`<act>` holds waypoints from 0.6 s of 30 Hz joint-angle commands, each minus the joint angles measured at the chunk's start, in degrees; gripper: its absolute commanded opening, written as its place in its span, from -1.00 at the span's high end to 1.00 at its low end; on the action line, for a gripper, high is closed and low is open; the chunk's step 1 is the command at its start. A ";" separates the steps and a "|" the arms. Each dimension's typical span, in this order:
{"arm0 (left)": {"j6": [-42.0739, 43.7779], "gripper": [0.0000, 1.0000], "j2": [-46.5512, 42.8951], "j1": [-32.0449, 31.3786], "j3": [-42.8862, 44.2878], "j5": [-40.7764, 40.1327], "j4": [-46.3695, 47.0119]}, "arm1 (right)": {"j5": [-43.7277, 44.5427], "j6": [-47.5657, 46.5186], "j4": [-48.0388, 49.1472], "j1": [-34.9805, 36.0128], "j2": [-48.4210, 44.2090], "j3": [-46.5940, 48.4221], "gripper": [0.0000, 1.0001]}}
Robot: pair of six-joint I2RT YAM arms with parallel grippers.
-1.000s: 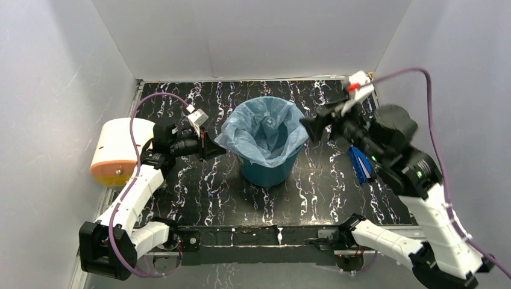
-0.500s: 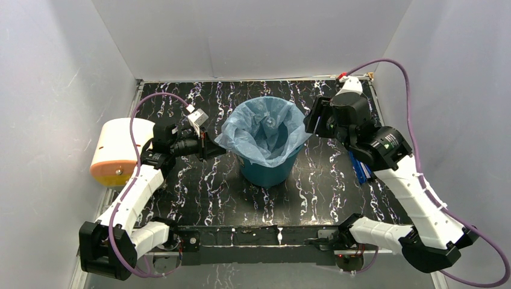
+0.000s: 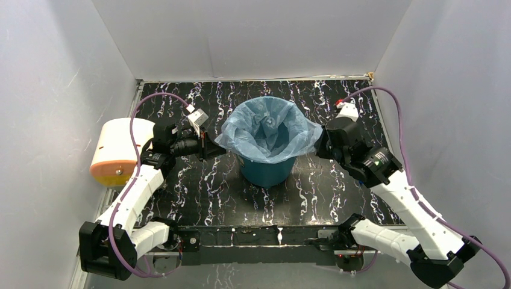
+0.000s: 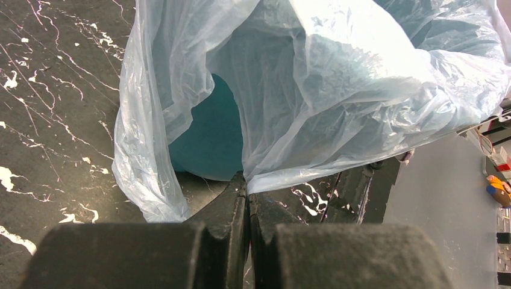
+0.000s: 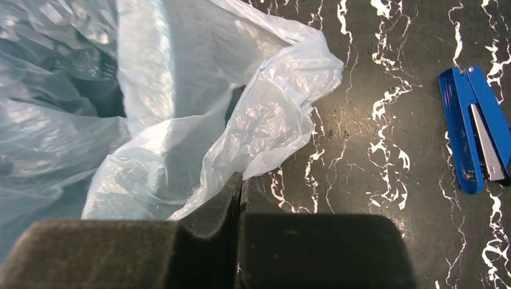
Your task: Put the trash bags into the trash bin
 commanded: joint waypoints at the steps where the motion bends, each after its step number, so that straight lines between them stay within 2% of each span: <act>1: -0.06 1.00 -0.49 0.21 -0.42 1.40 0.52 | 0.02 -0.72 7.79 -0.07 -3.70 -4.12 0.87; 3: -0.19 1.00 -0.33 0.21 -0.30 1.55 0.48 | -3.63 -1.11 10.08 -0.07 -2.99 -6.50 0.73; 6: -0.20 1.00 -0.47 0.21 -0.21 1.54 0.52 | -7.85 0.13 11.27 -0.07 -0.29 -8.67 0.22; 9: -0.22 1.00 -0.90 0.21 -0.30 1.47 0.36 | -5.55 2.38 7.73 -0.15 2.73 -8.97 0.22; 10: -0.16 1.00 -1.12 0.21 -0.35 1.46 0.19 | -3.16 2.90 5.79 -0.15 3.18 -7.93 0.35; 11: -0.11 1.00 -1.33 0.21 -0.44 1.40 0.22 | 0.13 3.83 3.39 -0.15 2.85 -6.50 0.38; 12: -0.12 1.00 -1.49 0.21 -0.53 1.46 0.23 | 3.26 4.84 2.35 -0.15 1.46 -5.60 0.32; 15: -0.16 1.00 -1.73 0.21 -0.73 1.38 0.18 | 8.41 2.23 7.90 -0.15 -8.22 -7.80 0.17; 18: -0.11 1.00 -1.49 0.23 -0.75 1.38 0.18 | 8.78 -4.55 16.58 -0.15 -18.43 -11.72 0.05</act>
